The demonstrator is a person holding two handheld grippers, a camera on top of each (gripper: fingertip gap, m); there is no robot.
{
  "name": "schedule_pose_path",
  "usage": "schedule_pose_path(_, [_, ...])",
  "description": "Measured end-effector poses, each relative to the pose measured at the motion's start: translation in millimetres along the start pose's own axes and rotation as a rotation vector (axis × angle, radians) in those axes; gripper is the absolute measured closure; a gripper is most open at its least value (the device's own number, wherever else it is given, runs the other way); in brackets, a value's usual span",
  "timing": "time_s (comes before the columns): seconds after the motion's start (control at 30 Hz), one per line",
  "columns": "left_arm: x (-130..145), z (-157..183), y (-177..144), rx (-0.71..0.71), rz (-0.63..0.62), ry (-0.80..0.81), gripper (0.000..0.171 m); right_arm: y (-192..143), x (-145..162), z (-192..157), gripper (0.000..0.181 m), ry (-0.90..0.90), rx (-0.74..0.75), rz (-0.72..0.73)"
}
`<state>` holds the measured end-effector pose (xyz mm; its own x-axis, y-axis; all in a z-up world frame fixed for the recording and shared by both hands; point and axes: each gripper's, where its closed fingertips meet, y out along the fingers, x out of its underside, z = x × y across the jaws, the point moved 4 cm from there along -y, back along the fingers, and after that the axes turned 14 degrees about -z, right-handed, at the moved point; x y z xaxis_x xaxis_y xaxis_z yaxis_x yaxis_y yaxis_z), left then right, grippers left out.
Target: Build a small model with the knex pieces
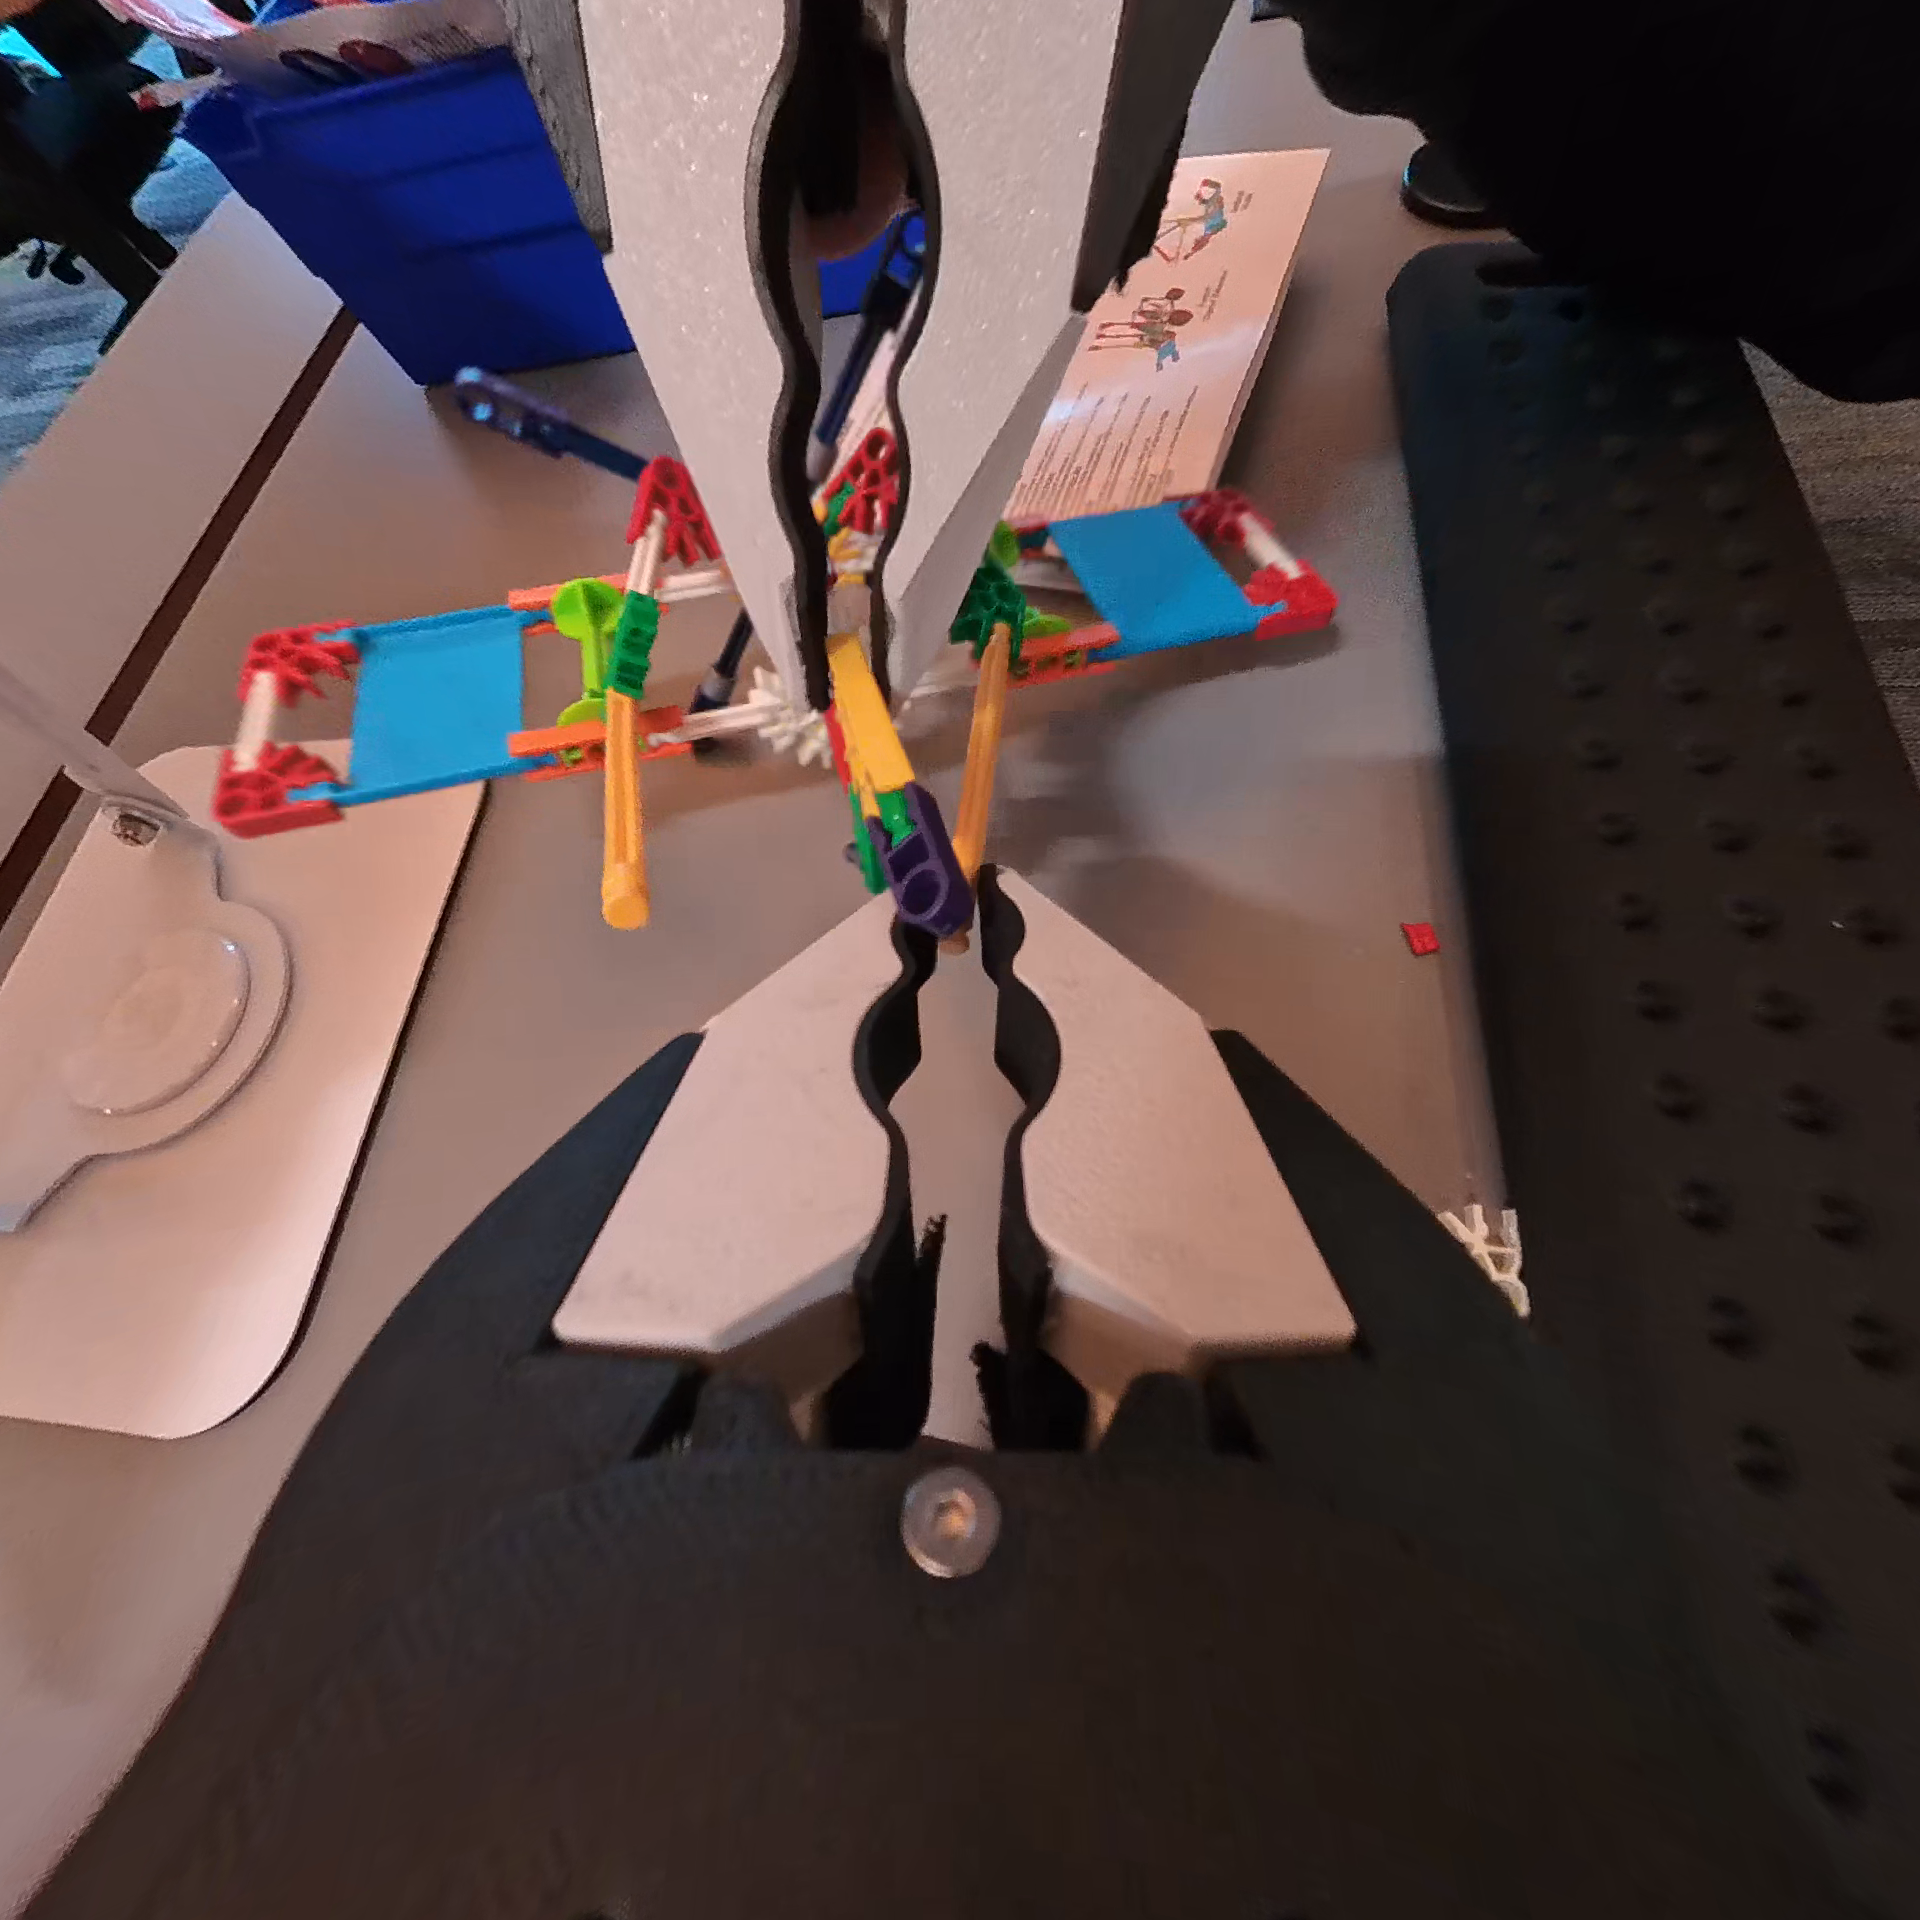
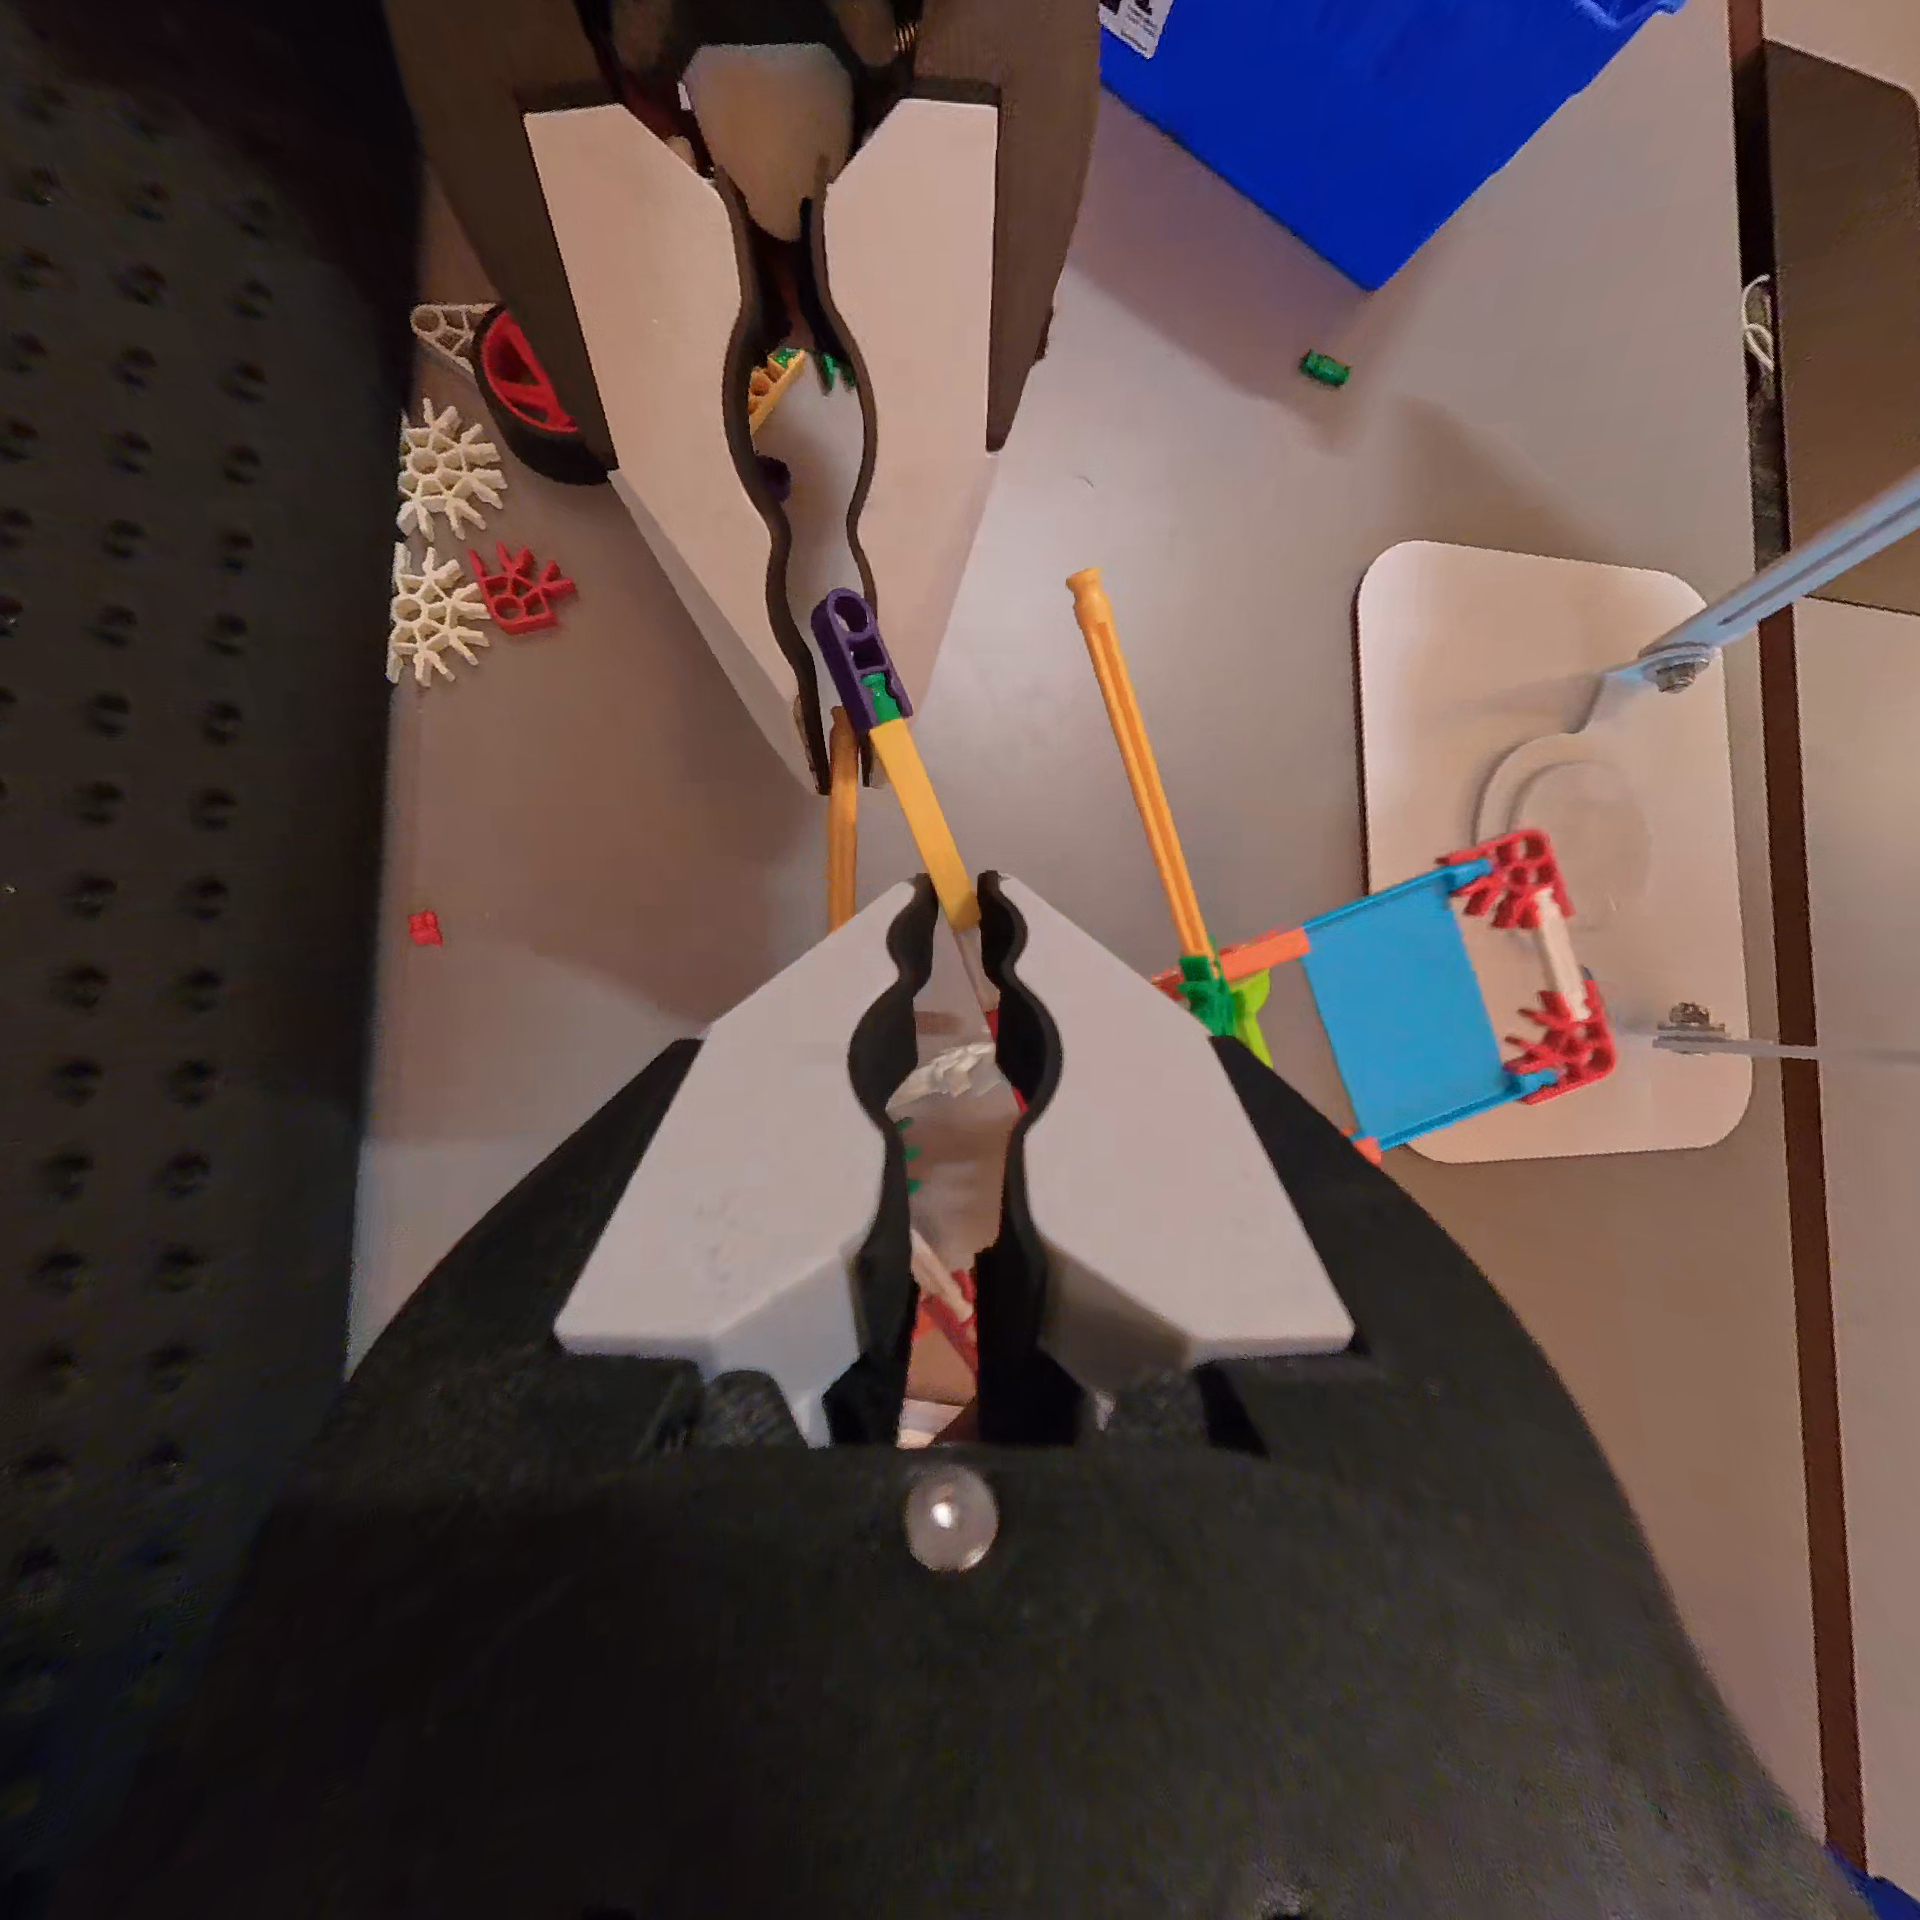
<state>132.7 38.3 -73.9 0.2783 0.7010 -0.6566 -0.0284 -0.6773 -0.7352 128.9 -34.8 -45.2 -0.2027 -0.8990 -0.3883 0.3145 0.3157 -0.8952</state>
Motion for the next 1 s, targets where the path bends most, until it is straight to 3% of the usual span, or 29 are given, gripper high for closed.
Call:
schedule_pose_path(0.37, [18, -16, 3, -0.037, -0.072, -0.073, 0.15, 6, -1, 12, 0.176, 0.034, 0.09, -0.008])
schedule_pose_path(0.5, [11, -23, 3, -0.006, 0.024, -0.151, 0.16, 8, -1, 17, 0.176, 0.06, 0.126, -0.023])
schedule_pose_path(1.0, [6, -25, 0, -0.073, 0.046, -0.112, 0.166, 15, -1, 31, 0.176, 0.139, 0.225, -0.086])
